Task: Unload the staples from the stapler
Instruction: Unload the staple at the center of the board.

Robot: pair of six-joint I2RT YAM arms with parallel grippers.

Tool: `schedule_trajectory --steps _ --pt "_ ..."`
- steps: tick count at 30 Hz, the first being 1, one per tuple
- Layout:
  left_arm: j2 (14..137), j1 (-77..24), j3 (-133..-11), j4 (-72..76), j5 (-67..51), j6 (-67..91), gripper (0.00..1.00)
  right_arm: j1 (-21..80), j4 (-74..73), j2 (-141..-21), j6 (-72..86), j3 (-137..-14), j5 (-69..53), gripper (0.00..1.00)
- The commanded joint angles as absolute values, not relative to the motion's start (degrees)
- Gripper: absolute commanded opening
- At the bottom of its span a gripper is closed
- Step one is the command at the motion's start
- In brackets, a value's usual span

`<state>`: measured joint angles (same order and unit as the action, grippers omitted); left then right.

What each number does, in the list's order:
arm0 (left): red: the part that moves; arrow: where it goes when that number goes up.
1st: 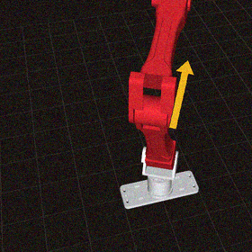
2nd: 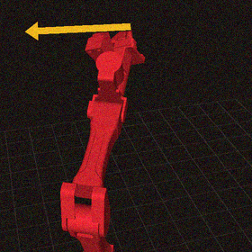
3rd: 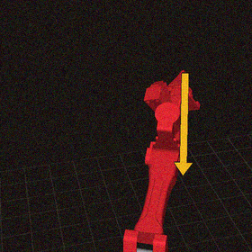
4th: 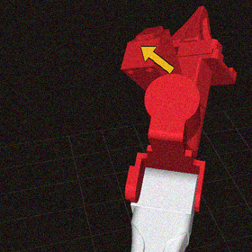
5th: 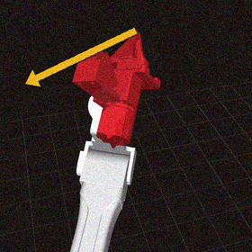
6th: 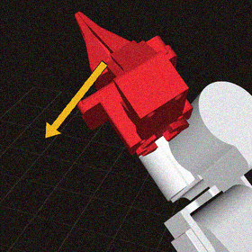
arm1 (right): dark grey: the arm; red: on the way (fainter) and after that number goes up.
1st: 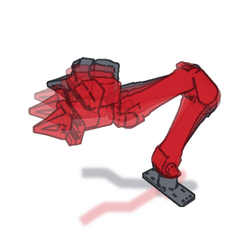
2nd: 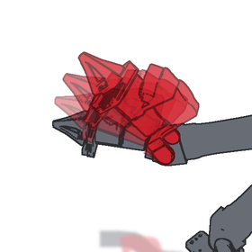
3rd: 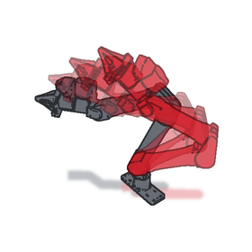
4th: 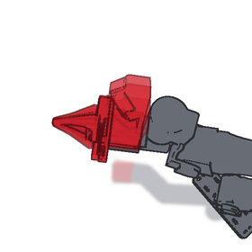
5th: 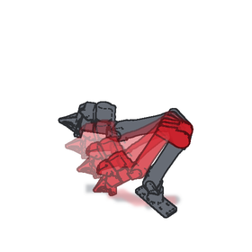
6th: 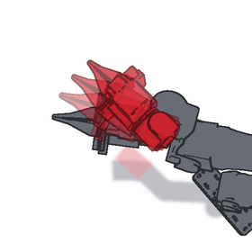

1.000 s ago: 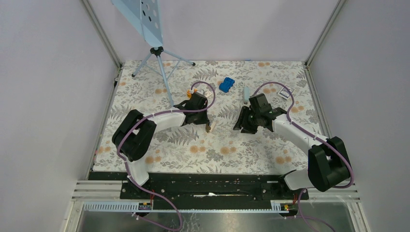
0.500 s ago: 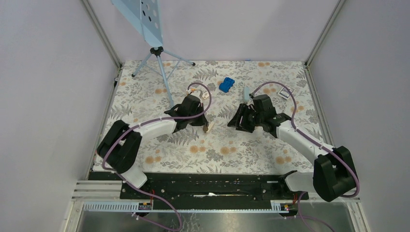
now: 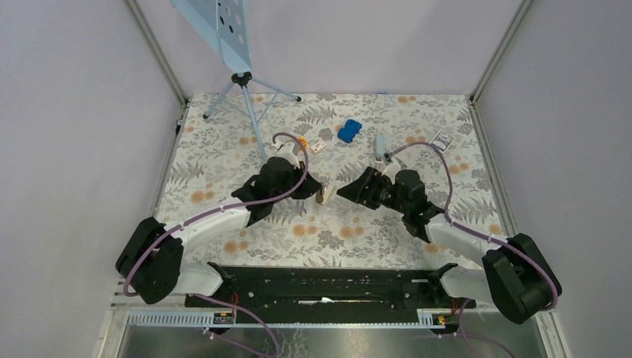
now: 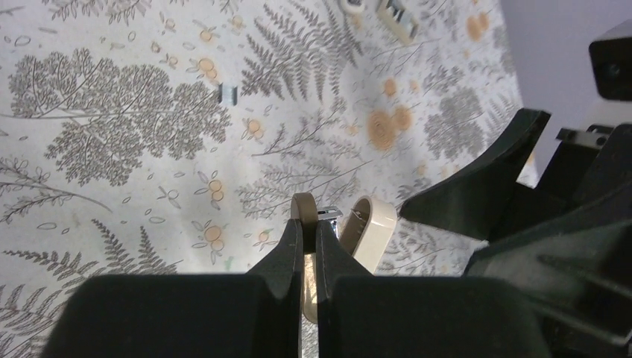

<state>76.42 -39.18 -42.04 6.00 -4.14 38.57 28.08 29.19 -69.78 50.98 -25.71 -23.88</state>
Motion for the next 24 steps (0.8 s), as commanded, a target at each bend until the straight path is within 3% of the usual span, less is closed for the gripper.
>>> schedule_trajectory --steps 1,17,24 --pt "73.5 -39.3 -42.1 12.3 -4.6 41.9 0.0 33.4 41.0 -67.9 47.6 -26.3 -18.9 0.8" --pt "69.3 -39.3 -40.9 12.1 -5.2 43.6 0.0 39.2 45.1 -75.4 46.2 -29.4 -10.8 0.69" --pt "68.2 -39.4 -40.0 12.3 -5.5 44.4 0.0 40.8 48.1 -78.0 47.1 -29.9 -11.1 0.55"
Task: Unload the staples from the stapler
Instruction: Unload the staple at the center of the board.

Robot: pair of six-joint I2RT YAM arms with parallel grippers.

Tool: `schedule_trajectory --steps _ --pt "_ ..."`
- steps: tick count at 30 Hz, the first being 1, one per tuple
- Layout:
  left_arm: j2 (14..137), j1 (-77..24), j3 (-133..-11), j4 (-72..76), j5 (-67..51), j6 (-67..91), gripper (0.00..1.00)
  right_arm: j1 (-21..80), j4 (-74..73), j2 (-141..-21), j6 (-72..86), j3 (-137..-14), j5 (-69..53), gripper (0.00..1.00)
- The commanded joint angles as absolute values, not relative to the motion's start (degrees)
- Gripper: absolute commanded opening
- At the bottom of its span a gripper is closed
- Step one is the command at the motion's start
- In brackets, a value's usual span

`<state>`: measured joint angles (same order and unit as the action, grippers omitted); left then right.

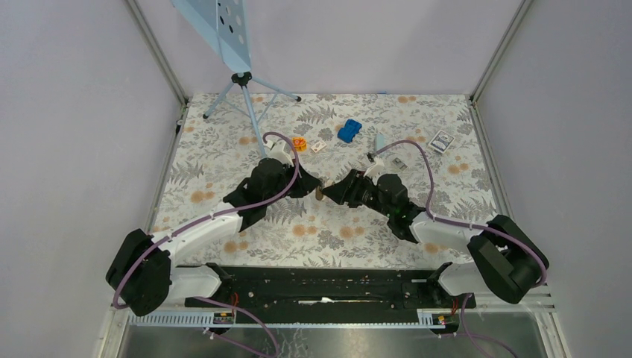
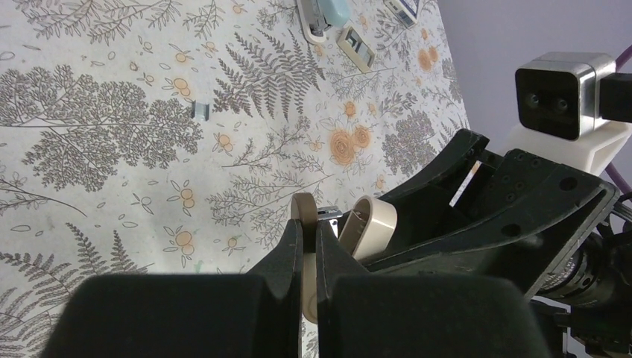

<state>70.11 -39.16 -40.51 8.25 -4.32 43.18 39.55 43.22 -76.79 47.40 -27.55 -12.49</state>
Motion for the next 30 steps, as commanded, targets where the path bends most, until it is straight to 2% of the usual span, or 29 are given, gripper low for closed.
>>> schedule_trajectory --steps 1,3,6,12,16,17,22,26,30 --pt "68.1 -39.4 -39.9 12.3 -5.6 44.4 0.0 41.0 48.8 -78.3 47.3 -29.9 -11.2 0.53" --pt "68.0 -39.4 -39.6 12.3 -5.6 44.5 0.0 41.2 49.8 -78.5 47.4 -29.7 -11.0 0.49" --pt "67.7 -39.4 -38.9 12.3 -5.6 44.9 0.0 41.4 51.2 -78.6 47.2 -29.3 -10.5 0.29" --pt "68.3 -39.3 -38.3 12.5 -6.0 45.4 0.0 41.5 51.0 -78.5 46.3 -29.3 -9.7 0.0" --pt "69.4 -39.3 -38.7 11.8 -6.3 45.6 0.0 41.6 49.1 -76.8 44.3 -29.2 -9.1 0.0" --pt "69.9 -39.4 -39.1 11.4 -6.3 45.7 0.03 41.6 48.7 -76.2 43.8 -29.1 -8.9 0.0" --pt "72.7 -39.1 -40.8 9.4 -7.3 47.6 0.23 41.7 44.2 -73.8 39.8 -29.5 -8.8 0.0" --pt "73.7 -39.0 -40.6 10.3 -7.8 49.6 0.47 41.8 41.3 -72.2 37.8 -29.1 -9.5 0.0" --pt "74.1 -38.3 -40.8 9.6 -7.3 50.5 0.54 41.8 38.0 -70.4 35.9 -28.3 -9.3 0.0"
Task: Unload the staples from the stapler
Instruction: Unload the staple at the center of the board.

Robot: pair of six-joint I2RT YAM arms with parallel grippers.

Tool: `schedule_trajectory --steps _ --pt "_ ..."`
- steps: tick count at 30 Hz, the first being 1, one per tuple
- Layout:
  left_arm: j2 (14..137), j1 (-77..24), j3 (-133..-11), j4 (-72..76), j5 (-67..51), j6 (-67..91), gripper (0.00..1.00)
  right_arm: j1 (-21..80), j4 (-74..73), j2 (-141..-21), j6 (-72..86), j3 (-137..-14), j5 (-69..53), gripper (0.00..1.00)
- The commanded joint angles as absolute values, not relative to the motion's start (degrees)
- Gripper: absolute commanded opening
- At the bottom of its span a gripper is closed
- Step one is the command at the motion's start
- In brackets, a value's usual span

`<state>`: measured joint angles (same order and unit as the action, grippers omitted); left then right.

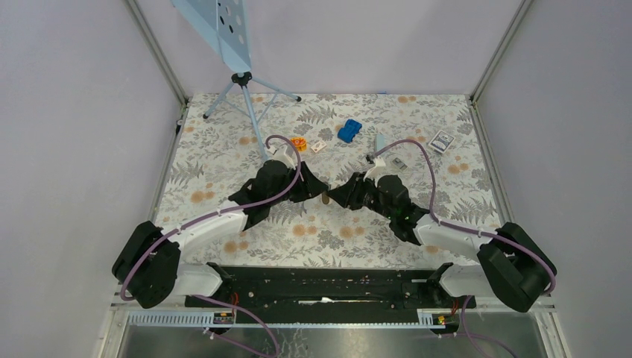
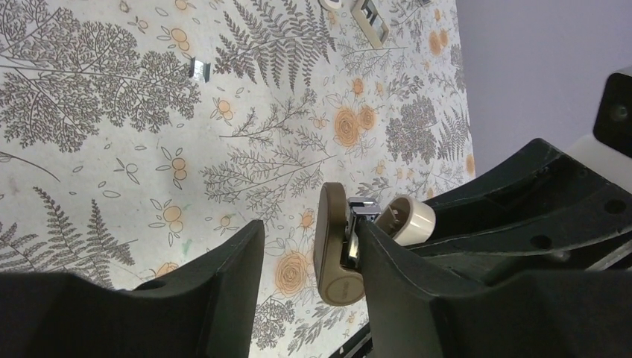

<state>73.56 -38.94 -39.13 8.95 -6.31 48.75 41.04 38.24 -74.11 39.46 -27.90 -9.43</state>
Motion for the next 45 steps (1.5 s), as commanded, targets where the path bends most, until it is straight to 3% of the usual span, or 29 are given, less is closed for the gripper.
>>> schedule_trajectory --steps 1,19,45 --pt "74.1 -38.1 -40.8 9.3 -7.2 50.7 0.55 41.8 37.4 -69.9 35.5 -28.0 -9.2 0.0" --pt "76.3 -35.9 -40.8 9.5 -8.9 50.9 0.58 41.7 33.9 -66.4 34.5 -28.0 -11.6 0.0" --pt "83.8 -38.4 -39.7 10.6 -12.5 50.3 0.52 41.7 35.3 -60.8 34.5 -27.1 -1.6 0.0"
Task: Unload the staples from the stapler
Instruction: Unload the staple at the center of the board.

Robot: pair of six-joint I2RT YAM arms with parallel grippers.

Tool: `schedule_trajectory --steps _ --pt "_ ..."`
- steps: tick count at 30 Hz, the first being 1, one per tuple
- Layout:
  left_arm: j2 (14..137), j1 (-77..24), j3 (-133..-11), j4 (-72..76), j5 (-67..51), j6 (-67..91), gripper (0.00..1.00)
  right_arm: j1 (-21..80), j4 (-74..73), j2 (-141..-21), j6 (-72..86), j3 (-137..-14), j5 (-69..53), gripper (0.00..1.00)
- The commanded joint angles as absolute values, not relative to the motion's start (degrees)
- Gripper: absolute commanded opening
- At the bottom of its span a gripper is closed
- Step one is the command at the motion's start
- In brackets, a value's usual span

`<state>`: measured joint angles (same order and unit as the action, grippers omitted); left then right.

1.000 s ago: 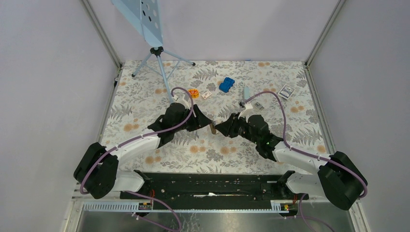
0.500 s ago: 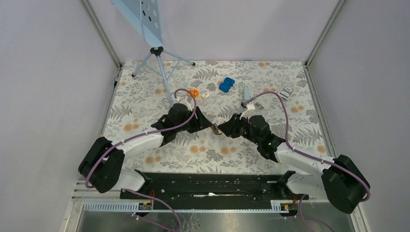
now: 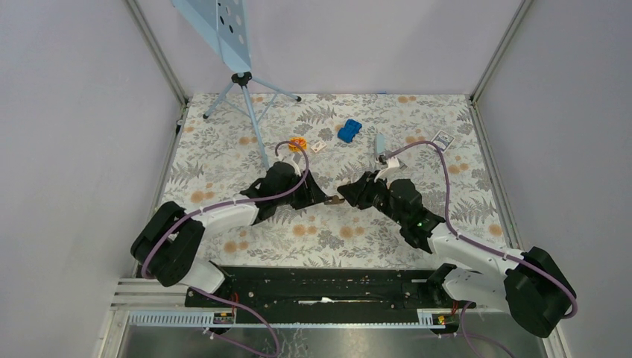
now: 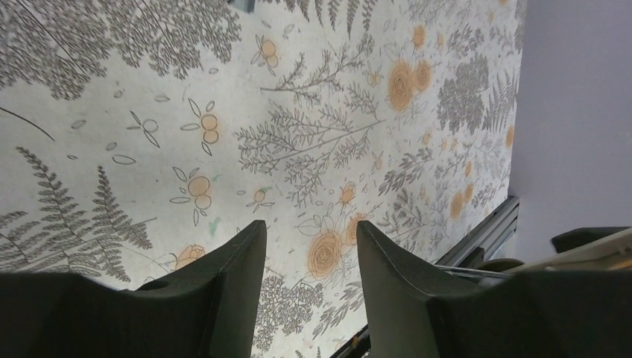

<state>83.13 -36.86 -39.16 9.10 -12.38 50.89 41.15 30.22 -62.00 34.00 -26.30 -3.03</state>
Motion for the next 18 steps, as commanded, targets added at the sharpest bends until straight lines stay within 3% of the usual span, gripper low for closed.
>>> schedule_trajectory --steps 1,18 --pt "84.0 -38.7 -39.9 10.6 -12.4 50.3 0.52 41.7 35.5 -60.9 34.5 -27.1 -1.4 0.0" --pt "83.6 -39.2 -42.7 5.7 -8.6 47.6 0.51 41.7 22.4 -60.5 29.2 -31.8 4.8 0.0"
